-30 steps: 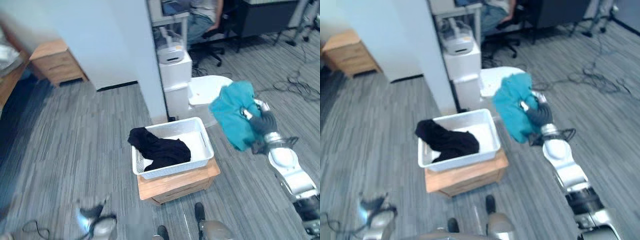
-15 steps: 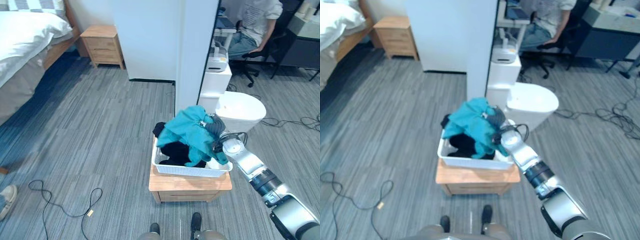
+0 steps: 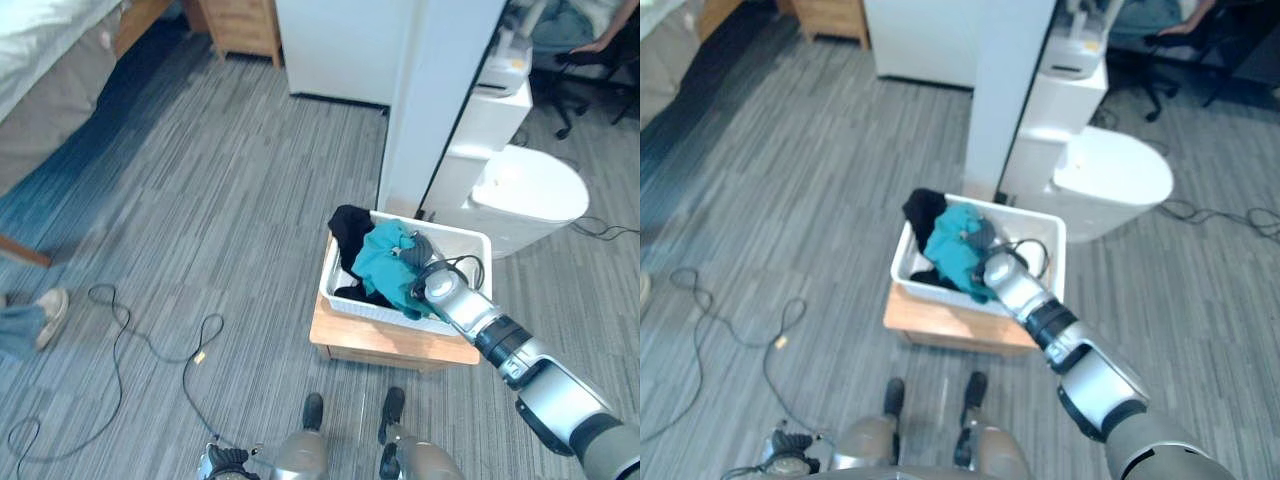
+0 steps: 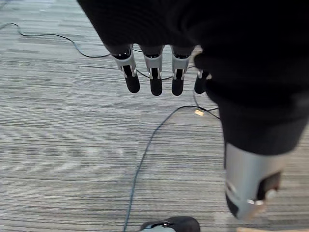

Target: Tidy up the quilt and then pick up the clothes from the bed and put them into the laundry hamper.

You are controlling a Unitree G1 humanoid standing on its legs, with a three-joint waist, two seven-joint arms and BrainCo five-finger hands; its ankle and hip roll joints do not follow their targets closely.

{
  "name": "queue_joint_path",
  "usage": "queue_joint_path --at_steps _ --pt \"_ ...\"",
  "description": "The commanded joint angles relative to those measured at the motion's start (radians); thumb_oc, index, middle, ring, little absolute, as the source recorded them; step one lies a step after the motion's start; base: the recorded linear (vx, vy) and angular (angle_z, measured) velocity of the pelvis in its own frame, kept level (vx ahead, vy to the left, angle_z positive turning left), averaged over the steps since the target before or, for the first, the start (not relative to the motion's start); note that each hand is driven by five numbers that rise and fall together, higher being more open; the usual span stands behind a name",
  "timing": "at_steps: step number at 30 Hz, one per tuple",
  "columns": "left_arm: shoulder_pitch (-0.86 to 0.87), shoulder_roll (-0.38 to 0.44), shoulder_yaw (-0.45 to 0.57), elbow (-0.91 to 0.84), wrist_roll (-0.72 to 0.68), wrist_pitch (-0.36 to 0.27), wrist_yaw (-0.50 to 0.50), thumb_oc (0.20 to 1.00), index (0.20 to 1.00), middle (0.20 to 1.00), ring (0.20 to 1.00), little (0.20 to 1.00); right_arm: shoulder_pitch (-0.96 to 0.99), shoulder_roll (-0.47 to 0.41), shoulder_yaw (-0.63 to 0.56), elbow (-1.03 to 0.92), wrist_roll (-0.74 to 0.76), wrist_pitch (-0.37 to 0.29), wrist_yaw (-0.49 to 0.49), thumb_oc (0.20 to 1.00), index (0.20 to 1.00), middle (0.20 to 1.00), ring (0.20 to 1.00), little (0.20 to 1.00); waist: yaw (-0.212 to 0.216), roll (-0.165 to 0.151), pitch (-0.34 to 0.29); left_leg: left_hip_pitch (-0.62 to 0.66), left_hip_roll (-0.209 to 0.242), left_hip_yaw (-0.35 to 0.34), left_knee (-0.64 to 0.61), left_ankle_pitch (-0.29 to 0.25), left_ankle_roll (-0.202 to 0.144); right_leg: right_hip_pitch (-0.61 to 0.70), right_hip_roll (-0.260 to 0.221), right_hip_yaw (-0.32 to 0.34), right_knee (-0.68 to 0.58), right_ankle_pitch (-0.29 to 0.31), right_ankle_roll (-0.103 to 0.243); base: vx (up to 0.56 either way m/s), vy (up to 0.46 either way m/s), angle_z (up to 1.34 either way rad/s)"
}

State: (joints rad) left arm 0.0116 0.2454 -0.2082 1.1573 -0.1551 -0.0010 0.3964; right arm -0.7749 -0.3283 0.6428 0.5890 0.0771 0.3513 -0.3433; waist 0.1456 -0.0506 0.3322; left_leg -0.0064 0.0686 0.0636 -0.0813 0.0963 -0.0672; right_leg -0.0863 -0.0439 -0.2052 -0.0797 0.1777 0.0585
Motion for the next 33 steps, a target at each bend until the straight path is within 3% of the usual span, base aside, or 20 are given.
queue_joint_path --at_steps 1,8,14,15,18,20,22,23,24,29,33 --pt "-0.028 0.031 -0.029 0.034 -0.023 -0.006 0.005 1.000 1.000 1.000 1.000 1.000 -0.142 -0.030 0.001 0.026 -0.011 -0.074 -0.102 1.000 1.000 1.000 1.000 1.000 0.005 -0.006 0.030 -0.051 -0.039 0.069 -0.006 -0.052 0.030 0.083 0.003 -0.016 -0.008 -0.103 0.084 0.03 0.045 0.13" --pt "-0.007 0.012 -0.022 0.035 0.023 -0.025 -0.024 1.000 1.000 1.000 1.000 1.000 -0.088 -0.053 -0.047 0.009 0.008 -0.110 -0.170 1.000 1.000 1.000 1.000 1.000 -0.012 0.003 0.008 -0.028 -0.051 0.067 -0.006 -0.062 0.035 0.102 0.008 0.014 -0.008 -0.113 0.077 0.06 0.044 0.00" --pt "0.013 -0.006 -0.001 0.038 0.037 -0.042 -0.025 1.000 1.000 1.000 1.000 1.000 0.029 -0.097 -0.196 -0.060 0.145 -0.189 -0.182 1.000 1.000 1.000 1.000 1.000 -0.070 -0.012 -0.043 0.025 -0.055 0.086 -0.006 -0.092 0.040 0.131 0.021 0.083 -0.008 -0.126 0.078 0.09 0.035 -0.15" --pt "0.029 -0.014 0.020 0.039 0.014 -0.058 -0.044 1.000 1.000 1.000 1.000 1.000 0.154 -0.124 -0.266 -0.108 0.206 -0.235 -0.166 1.000 1.000 1.000 1.000 1.000 -0.105 -0.022 -0.061 0.044 -0.053 0.101 -0.006 -0.103 0.043 0.138 0.025 0.111 -0.008 -0.129 0.081 0.07 0.011 -0.23" --pt "0.043 -0.028 0.037 0.037 -0.005 -0.070 -0.074 1.000 1.000 1.000 1.000 1.000 0.277 -0.138 -0.323 -0.120 0.233 -0.290 -0.132 1.000 1.000 1.000 1.000 1.000 -0.130 -0.026 -0.076 0.058 -0.050 0.115 -0.006 -0.108 0.045 0.142 0.027 0.128 -0.008 -0.129 0.082 0.06 0.006 -0.29" --pt "0.074 -0.049 0.051 0.029 -0.004 -0.093 -0.077 1.000 1.000 1.000 1.000 1.000 0.466 -0.138 -0.397 -0.114 0.218 -0.366 -0.069 1.000 1.000 1.000 1.000 1.000 -0.167 -0.028 -0.096 0.082 -0.046 0.141 -0.006 -0.116 0.048 0.148 0.027 0.149 -0.008 -0.129 0.085 0.05 0.002 -0.36" --pt "0.094 -0.057 0.061 0.024 -0.006 -0.112 -0.075 1.000 1.000 1.000 1.000 1.000 0.569 -0.125 -0.428 -0.098 0.215 -0.385 -0.065 1.000 1.000 1.000 1.000 1.000 -0.192 -0.028 -0.105 0.097 -0.044 0.157 -0.006 -0.121 0.050 0.150 0.028 0.163 -0.008 -0.128 0.086 0.00 -0.001 -0.37" --pt "0.096 -0.059 0.064 0.023 -0.008 -0.115 -0.076 1.000 1.000 1.000 1.000 1.000 0.596 -0.119 -0.435 -0.092 0.222 -0.393 -0.062 1.000 1.000 1.000 1.000 1.000 -0.201 -0.027 -0.107 0.101 -0.044 0.162 -0.006 -0.123 0.050 0.150 0.028 0.167 -0.008 -0.128 0.086 -0.03 0.049 -0.48" --pt "0.105 -0.064 0.055 0.010 -0.034 -0.119 -0.079 1.000 1.000 1.000 1.000 1.000 0.678 -0.093 -0.454 -0.078 0.195 -0.376 -0.077 1.000 1.000 1.000 1.000 1.000 -0.236 -0.018 -0.113 0.117 -0.044 0.177 -0.006 -0.127 0.049 0.149 0.028 0.184 -0.008 -0.129 0.088 -0.02 0.057 -0.38" --pt "0.099 -0.060 0.033 -0.042 -0.078 -0.068 -0.088 1.000 1.000 1.000 1.000 1.000 0.758 -0.068 -0.496 0.036 0.207 -0.357 -0.100 1.000 1.000 1.000 1.000 1.000 -0.280 0.006 -0.122 0.136 -0.049 0.197 -0.006 -0.136 0.048 0.146 0.024 0.205 -0.008 -0.128 0.094 -0.04 0.072 -0.21" --pt "0.059 -0.050 0.009 -0.028 -0.086 -0.018 -0.121 1.000 1.000 1.000 1.000 1.000 0.763 -0.029 -0.462 0.315 0.160 -0.339 0.025 1.000 1.000 1.000 1.000 1.000 -0.284 0.028 -0.132 0.142 -0.052 0.200 -0.006 -0.142 0.052 0.144 0.020 0.205 -0.008 -0.130 0.093 -0.09 0.037 -0.03"
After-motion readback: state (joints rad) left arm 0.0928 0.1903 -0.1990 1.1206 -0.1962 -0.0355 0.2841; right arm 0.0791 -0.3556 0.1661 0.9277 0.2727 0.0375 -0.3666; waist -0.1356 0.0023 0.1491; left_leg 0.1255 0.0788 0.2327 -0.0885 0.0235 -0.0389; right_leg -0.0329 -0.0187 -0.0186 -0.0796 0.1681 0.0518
